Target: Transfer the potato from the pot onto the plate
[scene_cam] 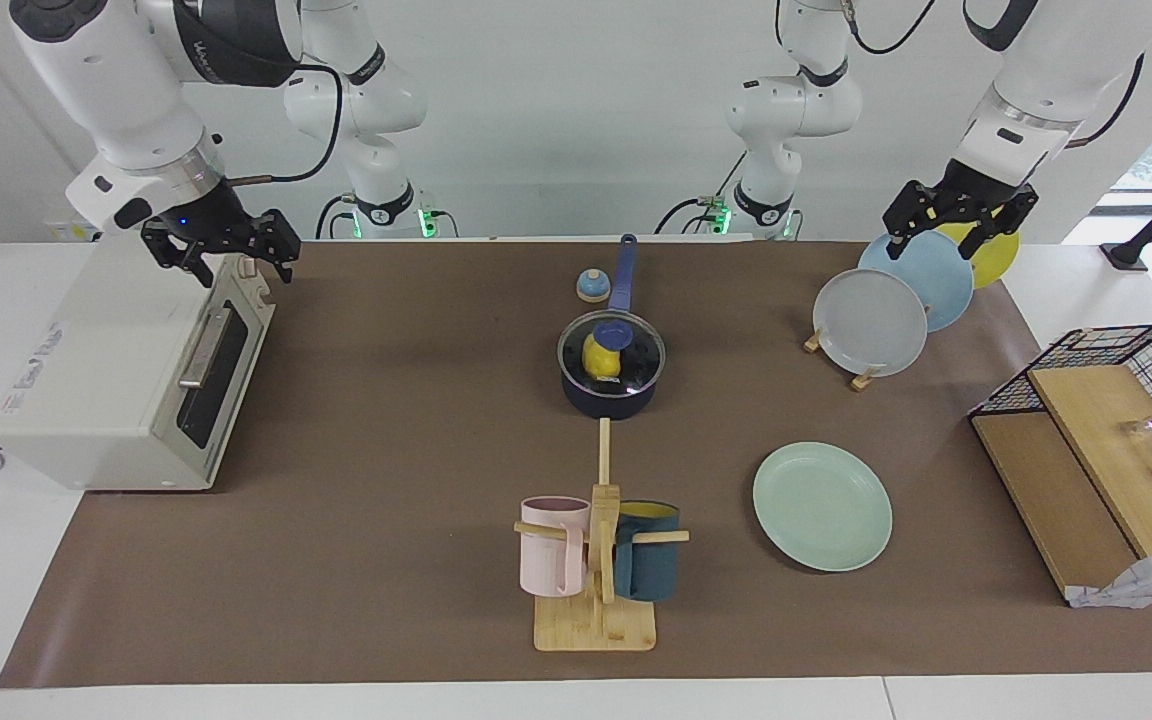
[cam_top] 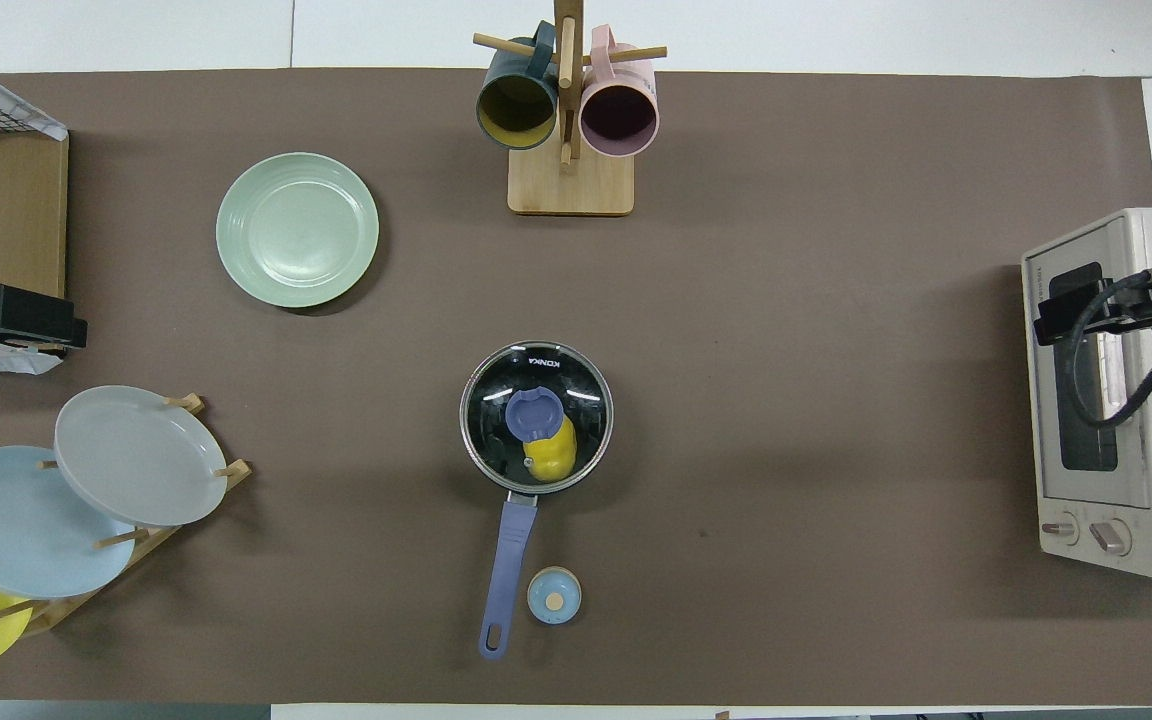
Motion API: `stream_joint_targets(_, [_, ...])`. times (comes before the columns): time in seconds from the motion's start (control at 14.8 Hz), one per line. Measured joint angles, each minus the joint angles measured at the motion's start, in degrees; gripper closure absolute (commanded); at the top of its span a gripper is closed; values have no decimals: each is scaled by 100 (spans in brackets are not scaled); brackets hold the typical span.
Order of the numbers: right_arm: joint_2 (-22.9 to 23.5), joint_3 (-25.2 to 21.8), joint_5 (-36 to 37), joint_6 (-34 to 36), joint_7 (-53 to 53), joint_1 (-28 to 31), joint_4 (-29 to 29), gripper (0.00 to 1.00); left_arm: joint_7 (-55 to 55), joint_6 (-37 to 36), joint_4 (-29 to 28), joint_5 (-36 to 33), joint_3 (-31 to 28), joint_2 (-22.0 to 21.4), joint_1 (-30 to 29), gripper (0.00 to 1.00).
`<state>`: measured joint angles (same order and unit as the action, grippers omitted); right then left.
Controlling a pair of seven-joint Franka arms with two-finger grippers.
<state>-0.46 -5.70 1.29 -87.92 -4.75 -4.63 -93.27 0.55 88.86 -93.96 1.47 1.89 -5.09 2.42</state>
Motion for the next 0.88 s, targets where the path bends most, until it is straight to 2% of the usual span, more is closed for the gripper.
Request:
stream_joint_targets(0.41, [-10,0,0,0,0,-1,-44,0,0,0,0,0,0,-9,0,0])
stream_joint_targets(0.88, [-293,33,-39,-460,0,-153,-707,0,120,0,2,0,35,-96,8,0])
